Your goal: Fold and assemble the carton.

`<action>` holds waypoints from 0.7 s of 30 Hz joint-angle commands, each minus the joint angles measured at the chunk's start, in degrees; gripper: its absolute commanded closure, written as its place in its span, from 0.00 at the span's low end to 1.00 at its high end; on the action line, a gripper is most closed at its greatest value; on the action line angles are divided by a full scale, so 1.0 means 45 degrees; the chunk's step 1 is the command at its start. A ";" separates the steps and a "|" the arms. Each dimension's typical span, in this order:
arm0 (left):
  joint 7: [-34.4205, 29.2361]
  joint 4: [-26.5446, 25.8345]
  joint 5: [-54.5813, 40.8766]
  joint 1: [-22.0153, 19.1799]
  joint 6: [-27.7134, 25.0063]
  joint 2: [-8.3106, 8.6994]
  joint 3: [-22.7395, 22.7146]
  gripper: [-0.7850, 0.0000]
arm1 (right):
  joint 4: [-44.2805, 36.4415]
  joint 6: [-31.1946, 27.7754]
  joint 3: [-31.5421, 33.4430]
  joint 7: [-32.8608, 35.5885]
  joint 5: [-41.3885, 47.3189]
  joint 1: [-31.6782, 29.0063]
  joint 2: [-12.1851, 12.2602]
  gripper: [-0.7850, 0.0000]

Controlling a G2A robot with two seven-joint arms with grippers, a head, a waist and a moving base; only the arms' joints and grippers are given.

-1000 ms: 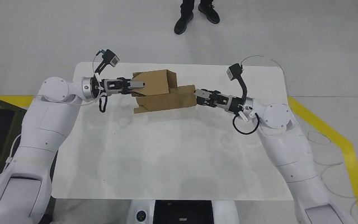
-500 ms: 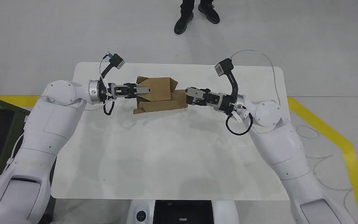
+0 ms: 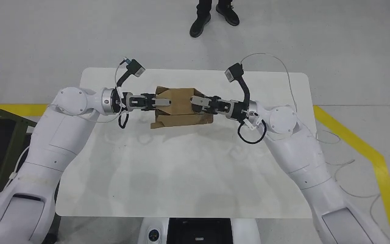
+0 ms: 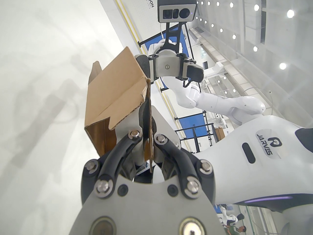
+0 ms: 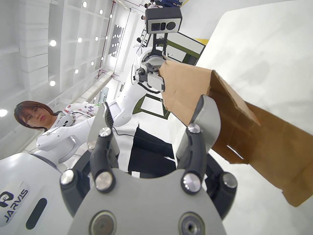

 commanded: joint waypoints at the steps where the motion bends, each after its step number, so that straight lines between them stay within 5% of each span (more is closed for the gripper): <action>1: -0.0006 -0.0014 -0.0030 -0.0004 0.0006 0.0013 0.0034 1.00 | 0.0129 -0.0043 -0.0009 0.0015 -0.0016 0.0056 -0.0014 0.25; 21: -0.0065 -0.0023 -0.0471 -0.0185 0.0065 0.0141 0.0207 1.00 | 0.0651 -0.0163 -0.0030 0.0602 0.0132 0.0439 -0.0095 0.30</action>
